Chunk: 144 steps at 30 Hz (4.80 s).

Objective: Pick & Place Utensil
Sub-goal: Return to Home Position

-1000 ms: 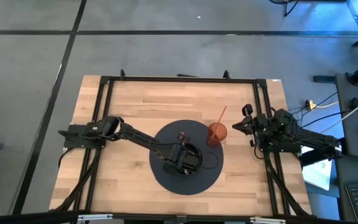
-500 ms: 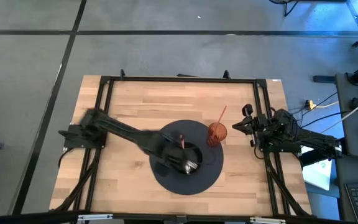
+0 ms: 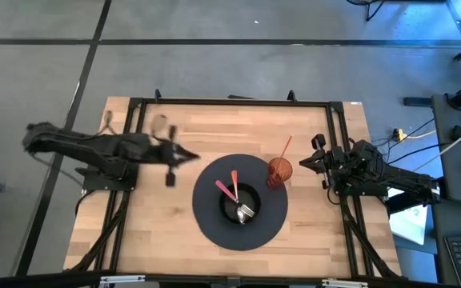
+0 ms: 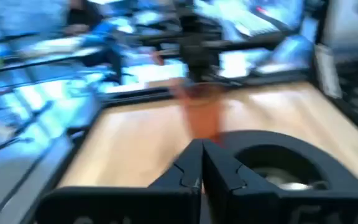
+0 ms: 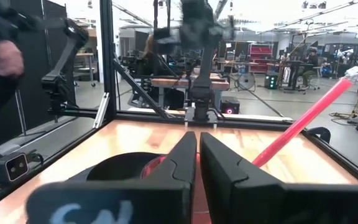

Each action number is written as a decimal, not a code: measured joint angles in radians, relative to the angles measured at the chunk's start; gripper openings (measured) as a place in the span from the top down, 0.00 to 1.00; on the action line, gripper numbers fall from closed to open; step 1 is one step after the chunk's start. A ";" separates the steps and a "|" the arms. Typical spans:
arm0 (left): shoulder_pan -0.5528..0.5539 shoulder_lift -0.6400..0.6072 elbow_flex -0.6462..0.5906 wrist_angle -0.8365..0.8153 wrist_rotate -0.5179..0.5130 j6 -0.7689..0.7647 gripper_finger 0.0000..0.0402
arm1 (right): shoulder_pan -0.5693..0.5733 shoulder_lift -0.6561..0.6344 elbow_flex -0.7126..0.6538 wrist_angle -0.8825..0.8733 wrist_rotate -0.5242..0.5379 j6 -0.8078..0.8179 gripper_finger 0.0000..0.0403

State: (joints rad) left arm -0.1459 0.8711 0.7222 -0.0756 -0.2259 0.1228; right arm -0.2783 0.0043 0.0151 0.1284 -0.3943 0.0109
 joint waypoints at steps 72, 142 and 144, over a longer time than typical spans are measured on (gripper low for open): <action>0.075 -0.863 -0.714 0.133 -0.079 0.012 1.00 | 0.105 0.006 -0.008 -0.039 0.219 -0.050 1.00; 0.075 -0.863 -0.714 0.132 -0.068 0.014 0.99 | 0.105 0.006 -0.008 -0.010 0.218 -0.040 0.94; 0.075 -0.863 -0.714 0.132 -0.068 0.014 0.99 | 0.105 0.006 -0.008 -0.010 0.218 -0.041 0.94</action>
State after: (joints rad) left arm -0.0704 0.0082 0.0086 0.0563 -0.2943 0.1368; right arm -0.1734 0.0105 0.0067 0.1184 -0.1761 -0.0299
